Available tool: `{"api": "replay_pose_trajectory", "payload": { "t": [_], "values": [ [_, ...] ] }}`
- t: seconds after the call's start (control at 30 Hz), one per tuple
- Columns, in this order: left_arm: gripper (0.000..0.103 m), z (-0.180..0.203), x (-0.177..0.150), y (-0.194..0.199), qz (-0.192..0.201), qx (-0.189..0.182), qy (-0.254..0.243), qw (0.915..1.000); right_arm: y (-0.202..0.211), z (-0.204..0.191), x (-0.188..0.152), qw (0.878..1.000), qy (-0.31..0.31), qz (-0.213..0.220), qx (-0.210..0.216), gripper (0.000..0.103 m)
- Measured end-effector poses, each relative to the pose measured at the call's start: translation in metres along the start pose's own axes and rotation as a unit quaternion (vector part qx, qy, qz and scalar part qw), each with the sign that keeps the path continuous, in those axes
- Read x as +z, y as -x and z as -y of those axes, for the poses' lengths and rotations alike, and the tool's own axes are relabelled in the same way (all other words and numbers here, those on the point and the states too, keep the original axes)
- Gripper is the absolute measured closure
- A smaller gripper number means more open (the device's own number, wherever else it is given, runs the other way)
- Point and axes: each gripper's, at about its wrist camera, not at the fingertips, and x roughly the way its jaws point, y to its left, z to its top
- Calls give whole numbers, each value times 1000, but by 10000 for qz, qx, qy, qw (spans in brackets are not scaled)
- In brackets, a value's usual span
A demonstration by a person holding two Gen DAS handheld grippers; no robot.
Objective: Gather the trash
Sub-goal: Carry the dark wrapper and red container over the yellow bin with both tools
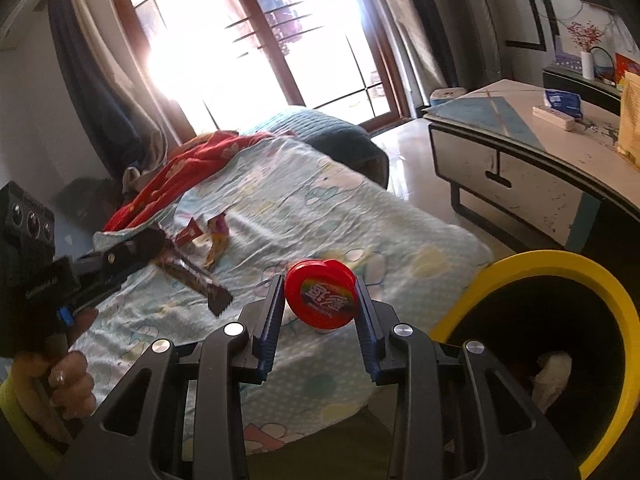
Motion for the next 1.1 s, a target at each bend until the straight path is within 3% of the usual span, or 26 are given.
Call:
{"api": "replay_pose_trajectory", "payload": {
  "t": [0.57,1.1],
  "values": [
    [97,53,-26,-31,-393,-342,-467,9975,41,57,4,9973,-410,295,-532,73],
    [97,116,-59,-71,-901,-681,-1194,9864,81,111,-2,9889,-909,603,-1013,73]
  ]
}}
